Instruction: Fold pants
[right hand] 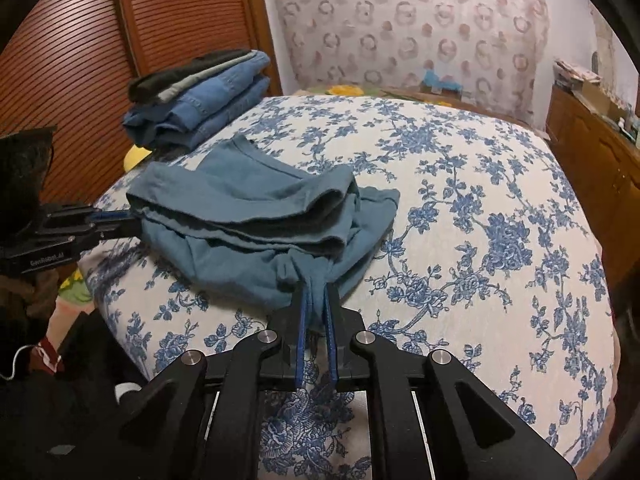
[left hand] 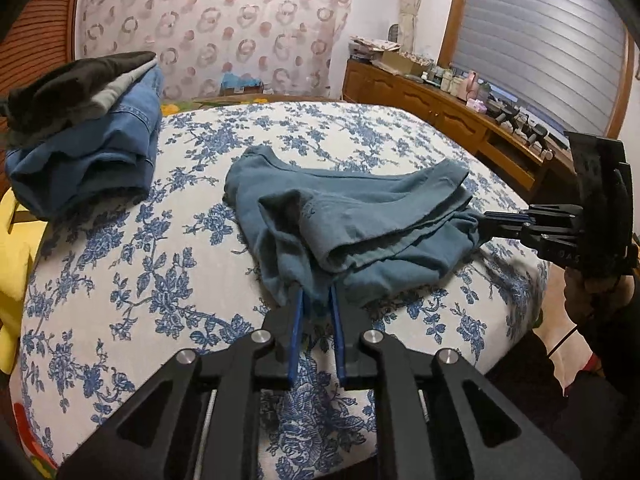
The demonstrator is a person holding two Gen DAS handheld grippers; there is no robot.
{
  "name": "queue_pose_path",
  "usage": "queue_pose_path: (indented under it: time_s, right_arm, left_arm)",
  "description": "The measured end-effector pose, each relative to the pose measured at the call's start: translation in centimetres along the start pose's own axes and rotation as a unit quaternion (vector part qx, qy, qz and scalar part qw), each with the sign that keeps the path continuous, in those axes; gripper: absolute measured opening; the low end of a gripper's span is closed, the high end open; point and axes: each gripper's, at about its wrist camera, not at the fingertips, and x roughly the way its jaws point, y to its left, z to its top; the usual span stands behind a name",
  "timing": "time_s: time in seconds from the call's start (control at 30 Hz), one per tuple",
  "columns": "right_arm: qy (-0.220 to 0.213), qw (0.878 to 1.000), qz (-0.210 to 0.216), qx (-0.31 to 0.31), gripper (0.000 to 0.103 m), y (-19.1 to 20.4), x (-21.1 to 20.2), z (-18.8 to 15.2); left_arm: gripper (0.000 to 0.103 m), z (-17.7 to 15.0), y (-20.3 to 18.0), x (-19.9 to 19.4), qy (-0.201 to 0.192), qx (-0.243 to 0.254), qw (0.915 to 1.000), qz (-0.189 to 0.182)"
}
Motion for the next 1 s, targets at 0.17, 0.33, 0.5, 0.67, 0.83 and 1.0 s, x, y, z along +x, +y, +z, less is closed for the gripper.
queue_pose_path:
  time_s: [0.17,0.33,0.5,0.67,0.83,1.0]
  right_arm:
    - [-0.019,1.000,-0.013,-0.002,0.008,0.0,-1.0,0.3]
    - [-0.022,0.999,-0.022,-0.006,0.017,0.0,-0.9,0.4]
    - [-0.007,1.000,-0.025,-0.006,0.022,-0.2,0.3,0.3]
    - [0.006,1.000,-0.026,-0.008,0.029,-0.5,1.5,0.8]
    - [0.016,0.999,-0.027,-0.014,0.030,-0.7,2.7,1.5]
    - [0.013,0.999,-0.031,-0.021,0.031,-0.9,3.2,2.7]
  left_arm:
    - [0.028,0.0,0.1,-0.6,-0.011,0.001,0.9999,-0.003]
    - [0.031,0.1,0.8,-0.4,-0.010,0.002,0.9998,0.016]
    - [0.031,0.3,1.6,0.3,-0.001,-0.002,0.9998,0.022]
    - [0.031,1.6,1.6,1.3,0.002,0.009,0.9997,0.024]
    - [0.031,3.2,1.6,2.2,0.000,0.016,0.9996,0.022]
    - [0.031,5.3,1.8,3.3,-0.005,0.015,0.9996,0.023]
